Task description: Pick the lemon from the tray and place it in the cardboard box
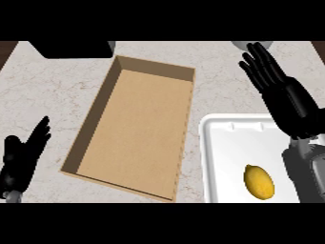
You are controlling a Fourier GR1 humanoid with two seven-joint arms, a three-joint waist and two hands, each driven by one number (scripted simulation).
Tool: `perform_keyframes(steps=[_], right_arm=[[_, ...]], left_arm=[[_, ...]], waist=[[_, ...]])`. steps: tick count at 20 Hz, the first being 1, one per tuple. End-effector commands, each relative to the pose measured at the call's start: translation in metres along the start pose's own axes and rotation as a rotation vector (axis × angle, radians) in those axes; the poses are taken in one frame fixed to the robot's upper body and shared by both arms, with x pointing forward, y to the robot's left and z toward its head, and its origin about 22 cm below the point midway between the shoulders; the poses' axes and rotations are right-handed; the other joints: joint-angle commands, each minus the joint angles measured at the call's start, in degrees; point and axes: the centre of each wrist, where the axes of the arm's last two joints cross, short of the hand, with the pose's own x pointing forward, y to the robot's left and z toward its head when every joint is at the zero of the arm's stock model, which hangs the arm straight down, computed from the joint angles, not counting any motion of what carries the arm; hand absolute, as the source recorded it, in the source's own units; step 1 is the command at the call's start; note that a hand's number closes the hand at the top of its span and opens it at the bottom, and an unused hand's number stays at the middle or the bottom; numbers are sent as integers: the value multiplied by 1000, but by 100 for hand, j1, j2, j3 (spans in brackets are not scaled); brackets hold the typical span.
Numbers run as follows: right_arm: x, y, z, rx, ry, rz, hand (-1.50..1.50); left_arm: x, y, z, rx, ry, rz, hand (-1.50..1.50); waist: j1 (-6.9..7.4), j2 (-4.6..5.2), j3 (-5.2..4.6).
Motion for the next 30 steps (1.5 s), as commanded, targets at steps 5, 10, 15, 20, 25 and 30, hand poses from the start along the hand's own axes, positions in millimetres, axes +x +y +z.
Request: perform_keyframes(steps=[5,10,15,20,25,30], right_arm=[[-40,-41,79,151,127,-95,-150],[-12,-62,86,416,154,555,-150],[-84,-99,170,266,-9,156,-150],[-80,-146,161,339,-95,380,-150],[-56,-150,148,555,31,709,-150],[-39,-149,116,684,133,833,-150]], left_arm=[[29,54,-18,255,-191,-207,0],[11,42,-15,226,-167,-201,0],[20,53,-26,221,-186,-191,0],[29,45,-26,196,-213,-211,0],[12,44,-31,210,-206,-210,0],[12,50,-33,184,-205,-201,0]], waist=[[-136,-41,-42],[-181,-16,-26],[-108,4,-29],[87,-6,-30],[75,-9,-52],[100,-12,-60]])
